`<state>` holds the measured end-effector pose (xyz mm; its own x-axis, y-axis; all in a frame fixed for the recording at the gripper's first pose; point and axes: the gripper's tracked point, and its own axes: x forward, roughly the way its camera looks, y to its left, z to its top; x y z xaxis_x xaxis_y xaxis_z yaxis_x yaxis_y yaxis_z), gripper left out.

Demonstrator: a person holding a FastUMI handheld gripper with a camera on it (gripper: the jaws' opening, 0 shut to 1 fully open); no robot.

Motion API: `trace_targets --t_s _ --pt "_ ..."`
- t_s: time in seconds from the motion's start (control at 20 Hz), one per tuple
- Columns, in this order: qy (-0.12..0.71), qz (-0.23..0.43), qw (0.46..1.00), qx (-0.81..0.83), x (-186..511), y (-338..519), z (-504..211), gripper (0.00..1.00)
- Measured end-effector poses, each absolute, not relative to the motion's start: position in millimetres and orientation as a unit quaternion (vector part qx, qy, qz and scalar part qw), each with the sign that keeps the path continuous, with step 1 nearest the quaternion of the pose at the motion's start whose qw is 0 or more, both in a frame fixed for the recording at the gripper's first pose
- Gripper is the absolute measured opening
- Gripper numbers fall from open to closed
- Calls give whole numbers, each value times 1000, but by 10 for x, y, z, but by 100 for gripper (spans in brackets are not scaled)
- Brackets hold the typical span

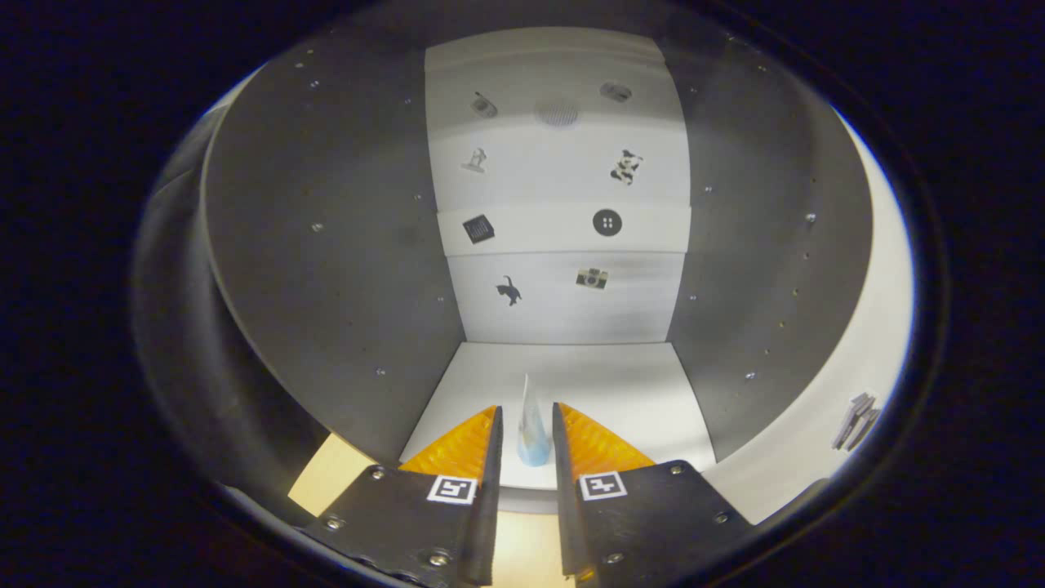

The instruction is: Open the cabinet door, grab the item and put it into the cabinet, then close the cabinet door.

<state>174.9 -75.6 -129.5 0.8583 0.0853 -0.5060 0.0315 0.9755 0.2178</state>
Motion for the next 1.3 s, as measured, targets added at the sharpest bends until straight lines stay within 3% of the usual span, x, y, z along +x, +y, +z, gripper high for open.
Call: trace_targets --t_s 0.25,0.5,1.3 --pt "188 5 980 71 1292 -798 -873 31" --pt "161 -4 984 70 737 -837 -640 31" --pt "176 -81 978 83 -882 -1288 -666 31"
